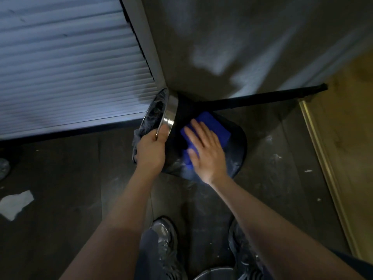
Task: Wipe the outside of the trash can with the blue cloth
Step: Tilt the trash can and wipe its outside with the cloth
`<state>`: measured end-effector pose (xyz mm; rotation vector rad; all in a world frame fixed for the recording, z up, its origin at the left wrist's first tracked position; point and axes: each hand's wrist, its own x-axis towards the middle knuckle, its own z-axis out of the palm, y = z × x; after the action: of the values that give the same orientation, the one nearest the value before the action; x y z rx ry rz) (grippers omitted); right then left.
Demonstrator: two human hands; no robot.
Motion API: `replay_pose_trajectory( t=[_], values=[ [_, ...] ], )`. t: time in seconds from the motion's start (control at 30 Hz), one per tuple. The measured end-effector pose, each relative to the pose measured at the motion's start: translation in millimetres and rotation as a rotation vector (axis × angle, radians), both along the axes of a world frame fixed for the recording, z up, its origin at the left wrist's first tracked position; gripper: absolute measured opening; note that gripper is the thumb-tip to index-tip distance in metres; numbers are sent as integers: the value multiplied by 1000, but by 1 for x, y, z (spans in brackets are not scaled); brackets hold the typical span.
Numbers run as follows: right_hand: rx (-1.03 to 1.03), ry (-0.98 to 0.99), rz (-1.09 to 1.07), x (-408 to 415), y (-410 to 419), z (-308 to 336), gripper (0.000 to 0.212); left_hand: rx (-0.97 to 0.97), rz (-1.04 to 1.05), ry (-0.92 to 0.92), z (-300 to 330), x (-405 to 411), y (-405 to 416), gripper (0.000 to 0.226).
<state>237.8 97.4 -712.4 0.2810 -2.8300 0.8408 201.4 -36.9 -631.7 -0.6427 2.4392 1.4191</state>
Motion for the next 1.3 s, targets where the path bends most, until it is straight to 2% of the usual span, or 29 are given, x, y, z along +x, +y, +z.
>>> replay_pose_trajectory(
  t=[0.07,0.13,0.2,0.3,0.37,0.43,0.57,0.63,0.73,0.83,0.97,1.1,1.2,1.3],
  values=[
    [-87,-91,-178,17,31,-20,46,17,-6,-11,0,1,-1,31],
    [-305,-218,-484,28,55,-33,42,15,-2,-16,1,3,1,32],
    [-498,-300,-690,25,64,-38,41,-5,-3,-8,2,4,6,34],
    [-493,-407,-889,7,54,-27,42,-15,9,2,5,3,8,33],
    [-350,-382,-867,-9,33,-9,42,-17,19,-4,4,0,7,39],
    [-274,-279,-678,-26,-4,14,42,-11,44,-18,5,-2,9,44],
    [-287,-159,-393,-37,-76,44,47,103,111,-44,4,-5,9,37],
    [-267,-145,-250,-28,-69,38,48,141,129,-53,4,-4,6,41],
    [-56,-62,-28,-1,-26,7,49,121,108,-50,2,-4,2,48],
    [3,-149,-144,27,19,-22,50,126,73,-71,0,-5,-1,48],
    [-193,-256,-412,33,48,-33,55,122,74,-55,-3,-5,-1,47],
    [-301,-280,-572,-1,50,-30,48,125,118,-93,-6,-1,-6,47],
    [-322,-352,-588,-21,51,-28,47,169,231,-93,-7,0,-9,35],
    [-287,-325,-574,-7,42,-27,49,199,261,-105,-8,-3,-9,32]
  ],
)
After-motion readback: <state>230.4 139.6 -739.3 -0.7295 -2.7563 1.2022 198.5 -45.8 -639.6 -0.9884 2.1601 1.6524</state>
